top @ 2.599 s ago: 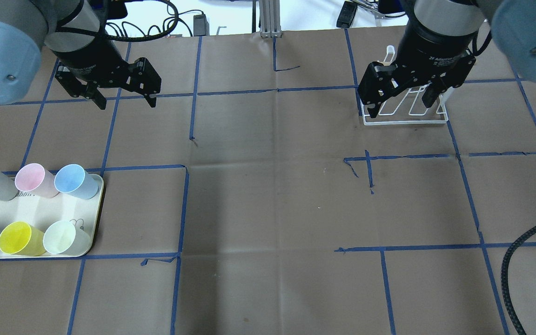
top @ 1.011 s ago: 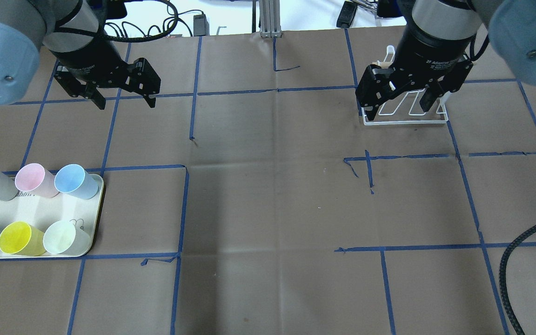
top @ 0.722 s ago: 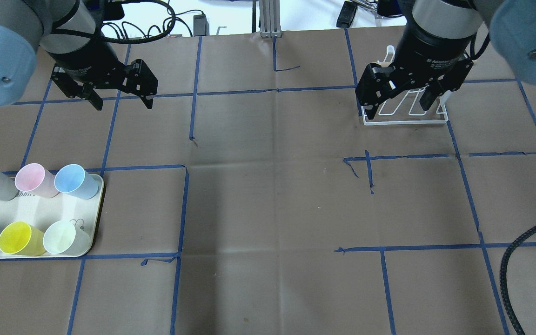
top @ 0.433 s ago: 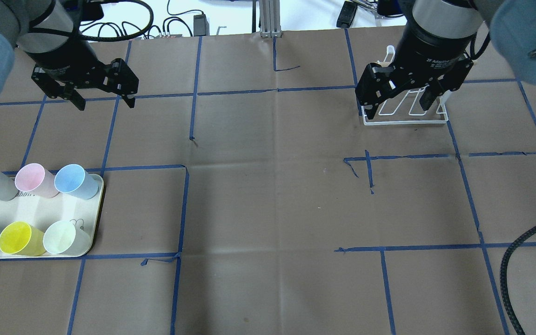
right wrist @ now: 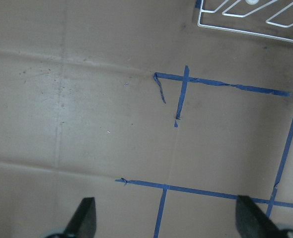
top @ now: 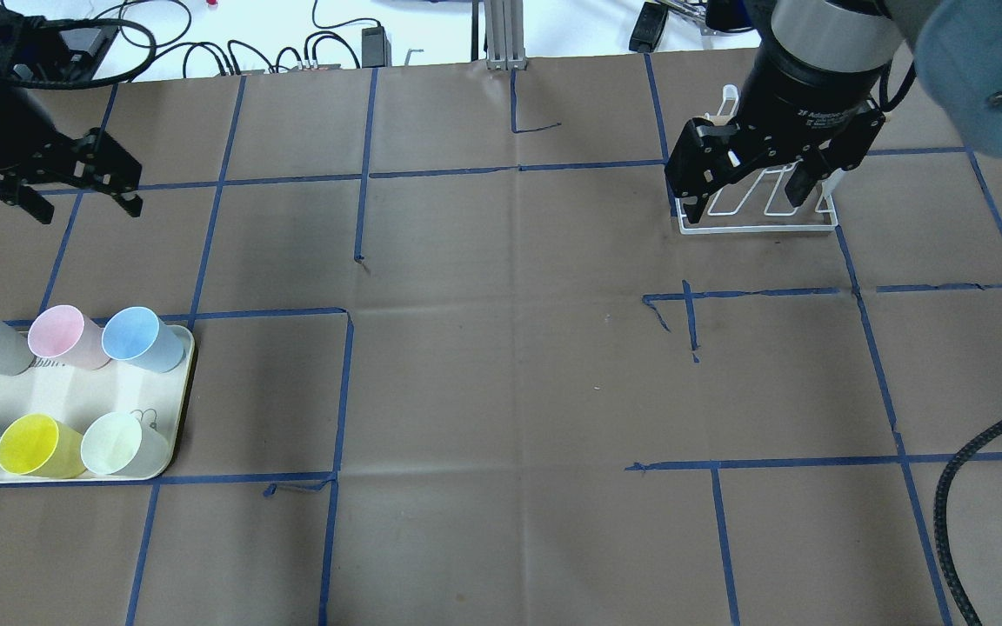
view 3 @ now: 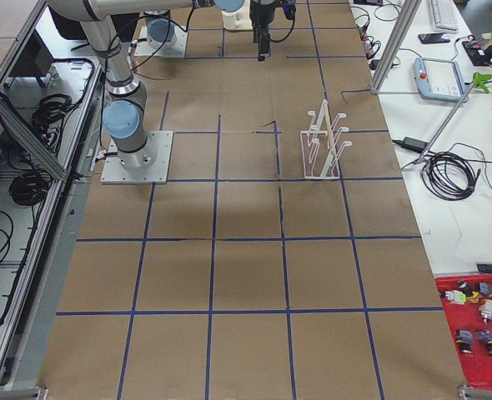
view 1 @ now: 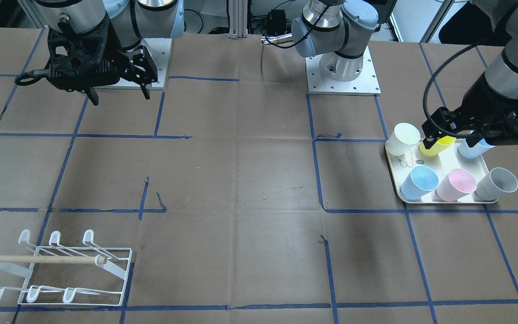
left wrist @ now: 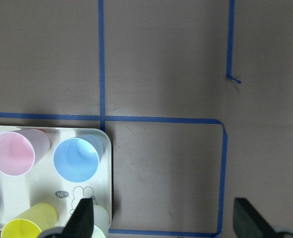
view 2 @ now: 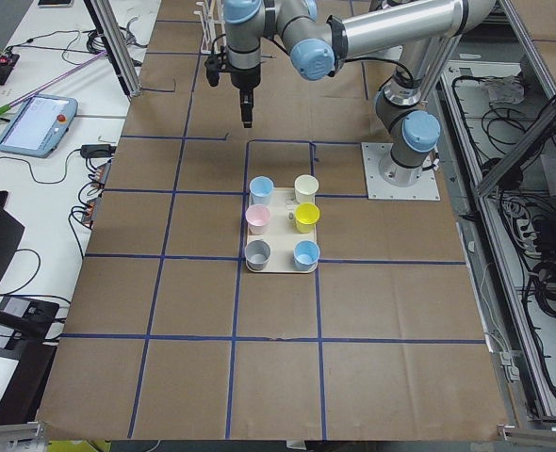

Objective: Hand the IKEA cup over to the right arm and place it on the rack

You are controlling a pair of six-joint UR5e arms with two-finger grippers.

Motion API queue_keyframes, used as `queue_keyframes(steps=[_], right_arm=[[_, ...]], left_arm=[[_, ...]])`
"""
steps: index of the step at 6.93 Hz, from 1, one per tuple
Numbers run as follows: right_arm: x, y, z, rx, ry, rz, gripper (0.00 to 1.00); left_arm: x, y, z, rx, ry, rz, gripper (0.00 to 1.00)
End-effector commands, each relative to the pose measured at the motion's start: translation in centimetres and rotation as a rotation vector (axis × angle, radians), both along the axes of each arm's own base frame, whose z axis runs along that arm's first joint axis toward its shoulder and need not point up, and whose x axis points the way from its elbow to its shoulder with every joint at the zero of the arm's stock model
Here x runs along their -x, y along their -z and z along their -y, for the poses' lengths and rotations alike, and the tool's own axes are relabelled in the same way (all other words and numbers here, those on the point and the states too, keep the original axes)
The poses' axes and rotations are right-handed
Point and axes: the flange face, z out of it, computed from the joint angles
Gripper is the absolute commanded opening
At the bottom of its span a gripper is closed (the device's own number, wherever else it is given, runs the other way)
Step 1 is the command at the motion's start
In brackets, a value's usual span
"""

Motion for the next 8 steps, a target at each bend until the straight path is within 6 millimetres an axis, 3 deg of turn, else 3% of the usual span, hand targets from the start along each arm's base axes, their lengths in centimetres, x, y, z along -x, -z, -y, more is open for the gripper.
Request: queue_keyframes(steps=[1,4,5,8], right_arm=[[0.0,0.1,0.0,-0.002,0.002,0.001,1.00],[0.0,0.1,0.0,-0.003,0.002,0.003,1.00],[-0.1,0.1,-0.1,-0.003,0.000,0.003,1.00],[0.0,0.0,-0.1,-0.002,0.002,0.004,1.00]], left_arm=[[-3.4,5.4,-1.4,0.009,0.003,0.006,0.99],[-2.2,13.9,-4.1,-0.047,-0.001,-0.023,0.99],[-2.2,15.9,-4.2,-0.058,0.002,-0.028,0.99],[-2.7,18.8,-3.2,-0.075,0.002,-0.036,0.99]])
